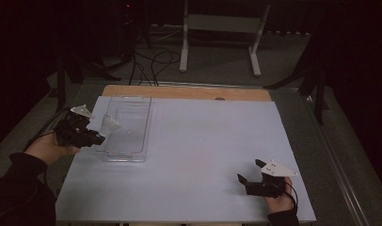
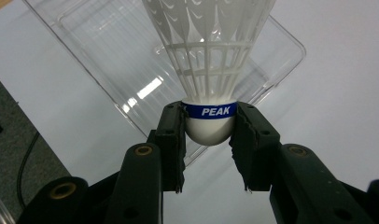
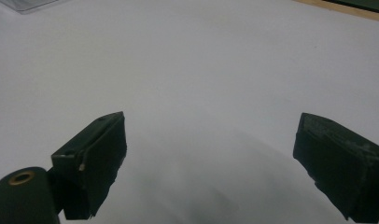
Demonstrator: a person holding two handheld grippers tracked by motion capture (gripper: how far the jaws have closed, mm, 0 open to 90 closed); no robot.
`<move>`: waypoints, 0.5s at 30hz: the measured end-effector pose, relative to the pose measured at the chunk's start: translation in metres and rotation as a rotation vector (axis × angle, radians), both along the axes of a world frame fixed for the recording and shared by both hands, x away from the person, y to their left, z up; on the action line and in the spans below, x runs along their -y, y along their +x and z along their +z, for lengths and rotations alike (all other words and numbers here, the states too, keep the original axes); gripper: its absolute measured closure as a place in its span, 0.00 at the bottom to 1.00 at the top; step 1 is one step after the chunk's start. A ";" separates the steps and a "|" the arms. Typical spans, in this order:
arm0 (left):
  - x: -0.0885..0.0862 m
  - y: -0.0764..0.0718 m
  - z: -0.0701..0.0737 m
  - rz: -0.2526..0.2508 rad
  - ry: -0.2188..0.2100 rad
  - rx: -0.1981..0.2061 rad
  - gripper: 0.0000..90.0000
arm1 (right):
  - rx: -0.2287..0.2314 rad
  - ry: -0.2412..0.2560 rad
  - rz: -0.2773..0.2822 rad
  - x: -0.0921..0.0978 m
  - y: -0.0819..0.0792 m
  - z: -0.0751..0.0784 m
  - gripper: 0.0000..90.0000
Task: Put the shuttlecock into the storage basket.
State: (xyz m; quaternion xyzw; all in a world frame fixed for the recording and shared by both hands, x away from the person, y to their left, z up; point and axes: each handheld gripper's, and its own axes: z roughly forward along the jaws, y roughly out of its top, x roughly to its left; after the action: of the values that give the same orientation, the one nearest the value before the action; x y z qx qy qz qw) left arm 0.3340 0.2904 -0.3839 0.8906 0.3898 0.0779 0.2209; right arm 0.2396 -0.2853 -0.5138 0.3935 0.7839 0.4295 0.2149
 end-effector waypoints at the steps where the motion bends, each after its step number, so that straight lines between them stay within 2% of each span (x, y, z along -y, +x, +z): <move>1: 0.000 0.000 -0.001 0.002 -0.002 0.001 0.73 | 0.000 0.000 0.000 0.000 0.000 0.000 0.10; 5: -0.001 0.002 -0.005 0.006 0.002 -0.001 0.73 | 0.002 -0.002 0.001 0.000 0.000 0.000 0.10; 11: 0.002 0.004 -0.013 0.007 0.032 0.020 0.73 | 0.000 0.000 0.001 0.000 0.000 0.000 0.10; 15: 0.002 0.007 -0.017 0.017 0.038 0.012 0.73 | -0.001 -0.001 0.001 0.000 0.000 0.000 0.10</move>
State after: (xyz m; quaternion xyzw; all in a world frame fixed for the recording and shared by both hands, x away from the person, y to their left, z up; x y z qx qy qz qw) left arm 0.3408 0.2889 -0.4013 0.8907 0.3945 0.0927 0.2058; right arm 0.2394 -0.2854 -0.5137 0.3934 0.7843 0.4290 0.2147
